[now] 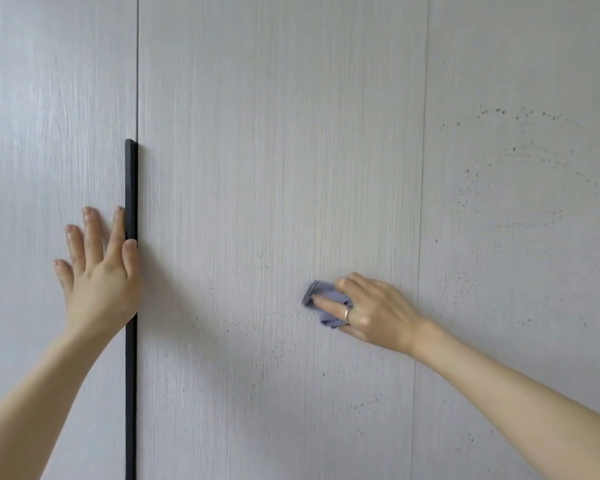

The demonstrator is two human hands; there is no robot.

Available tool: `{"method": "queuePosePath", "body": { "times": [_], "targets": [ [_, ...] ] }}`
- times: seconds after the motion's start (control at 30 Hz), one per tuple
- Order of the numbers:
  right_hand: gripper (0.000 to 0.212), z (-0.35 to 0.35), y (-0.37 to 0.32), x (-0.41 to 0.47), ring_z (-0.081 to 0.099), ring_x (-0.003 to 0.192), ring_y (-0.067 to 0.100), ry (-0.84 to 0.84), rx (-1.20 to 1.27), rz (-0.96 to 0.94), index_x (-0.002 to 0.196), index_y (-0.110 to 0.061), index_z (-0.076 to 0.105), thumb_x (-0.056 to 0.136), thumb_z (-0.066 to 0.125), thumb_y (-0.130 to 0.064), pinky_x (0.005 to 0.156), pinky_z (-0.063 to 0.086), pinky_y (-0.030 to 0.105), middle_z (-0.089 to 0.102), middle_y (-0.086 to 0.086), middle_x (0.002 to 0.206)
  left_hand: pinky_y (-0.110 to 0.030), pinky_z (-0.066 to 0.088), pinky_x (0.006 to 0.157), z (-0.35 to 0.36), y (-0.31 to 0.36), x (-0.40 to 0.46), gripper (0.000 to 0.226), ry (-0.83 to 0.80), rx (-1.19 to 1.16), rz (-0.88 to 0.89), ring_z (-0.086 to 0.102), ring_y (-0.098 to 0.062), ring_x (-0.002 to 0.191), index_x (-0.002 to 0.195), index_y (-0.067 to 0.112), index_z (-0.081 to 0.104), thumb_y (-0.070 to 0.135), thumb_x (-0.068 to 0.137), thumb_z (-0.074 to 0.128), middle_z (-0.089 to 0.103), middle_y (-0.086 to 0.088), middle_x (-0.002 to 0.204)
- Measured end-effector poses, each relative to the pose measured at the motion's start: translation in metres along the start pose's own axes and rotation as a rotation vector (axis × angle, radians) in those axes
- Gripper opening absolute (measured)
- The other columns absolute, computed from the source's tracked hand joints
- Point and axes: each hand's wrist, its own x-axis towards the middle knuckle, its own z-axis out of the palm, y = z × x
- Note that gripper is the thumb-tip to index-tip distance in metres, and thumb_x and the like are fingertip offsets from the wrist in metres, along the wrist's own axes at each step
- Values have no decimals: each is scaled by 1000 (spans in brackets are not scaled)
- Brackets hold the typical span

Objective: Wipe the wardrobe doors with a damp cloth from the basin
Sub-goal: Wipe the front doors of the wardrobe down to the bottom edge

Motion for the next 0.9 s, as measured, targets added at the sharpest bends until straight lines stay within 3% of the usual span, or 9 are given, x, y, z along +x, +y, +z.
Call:
{"method": "queuePosePath", "body": {
  "times": [0.17, 0.23, 0.3, 0.43, 0.5, 0.6, 0.67, 0.83, 0.9],
  "targets": [
    [45, -6, 27, 27, 55, 70, 34, 392, 5, 792, 118, -4, 63, 74, 71, -1, 47, 36, 25, 52, 21, 86, -49, -7, 115, 1, 0, -1, 49, 3, 1, 7, -14, -19, 145, 149, 39, 2, 34, 102, 15, -12, 5, 158],
    [48, 5, 10, 36, 55, 77, 34, 415, 40, 909, 121, -8, 61, 74, 71, -3, 53, 31, 26, 53, 13, 91, -49, -7, 114, 1, 0, -1, 49, 6, -1, 3, -15, -19, 144, 149, 38, 2, 34, 102, 15, -13, 4, 158],
    [34, 17, -23, 38, 57, 77, 30, 335, 116, 753, 116, -16, 63, 83, 66, -19, 54, 33, 25, 54, -3, 91, -49, -8, 114, 1, -1, 0, 49, 9, -2, 7, -15, -20, 144, 149, 38, 2, 34, 102, 15, -13, 3, 158],
    [36, 26, -54, 27, 58, 66, 27, 150, -14, 201, 110, -11, 69, 75, 76, -16, 53, 48, 33, 63, 11, 83, -49, -8, 114, 1, -1, -2, 49, -1, -3, 24, -15, -21, 144, 149, 39, 1, 35, 102, 15, -14, 3, 158],
    [39, 19, -36, 42, 57, 67, 30, 230, -15, 323, 112, -6, 68, 74, 76, -10, 50, 48, 35, 60, 16, 81, -49, -8, 115, 0, 0, -3, 49, -10, -2, 25, -16, -20, 144, 149, 38, 1, 35, 102, 14, -14, 3, 158],
    [50, 3, -11, 76, 54, 75, 36, 396, 48, 789, 119, -5, 63, 71, 72, 3, 48, 44, 33, 55, 20, 87, -48, -8, 115, 0, -2, -4, 49, -15, 2, 19, -16, -19, 144, 149, 37, 2, 34, 102, 15, -14, 4, 158],
    [48, 6, -17, 89, 53, 79, 36, 422, 42, 845, 120, -7, 63, 73, 68, 4, 54, 47, 37, 55, 21, 91, -47, -8, 115, -1, -2, -5, 49, -18, 2, 19, -17, -18, 144, 149, 38, 1, 34, 102, 14, -15, 5, 158],
    [29, 31, -73, 73, 59, 73, 30, 187, -26, 160, 110, -11, 69, 83, 60, -7, 63, 48, 34, 64, 14, 92, -48, -8, 115, -1, -1, -4, 50, -21, 5, 28, -16, -19, 144, 150, 36, 2, 33, 102, 15, -14, 4, 158],
    [31, 27, -64, 81, 58, 70, 27, 155, -81, 81, 109, -12, 69, 78, 65, -6, 59, 48, 32, 64, 12, 89, -47, -8, 115, -1, -3, -5, 50, -24, 10, 31, -16, -18, 144, 150, 36, 2, 34, 102, 15, -14, 4, 158]
  ]
}}
